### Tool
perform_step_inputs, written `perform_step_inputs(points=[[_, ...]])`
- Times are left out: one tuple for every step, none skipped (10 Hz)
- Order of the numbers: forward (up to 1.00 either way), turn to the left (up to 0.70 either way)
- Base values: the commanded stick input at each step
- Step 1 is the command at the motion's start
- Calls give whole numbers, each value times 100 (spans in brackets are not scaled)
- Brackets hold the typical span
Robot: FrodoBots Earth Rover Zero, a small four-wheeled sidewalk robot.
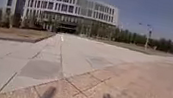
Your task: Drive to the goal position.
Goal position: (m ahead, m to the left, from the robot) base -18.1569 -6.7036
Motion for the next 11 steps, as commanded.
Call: perform_step_inputs(points=[[70,3],[70,3],[70,3],[70,3],[70,3],[70,3],[70,3],[70,3],[70,3],[70,3],[70,3]])
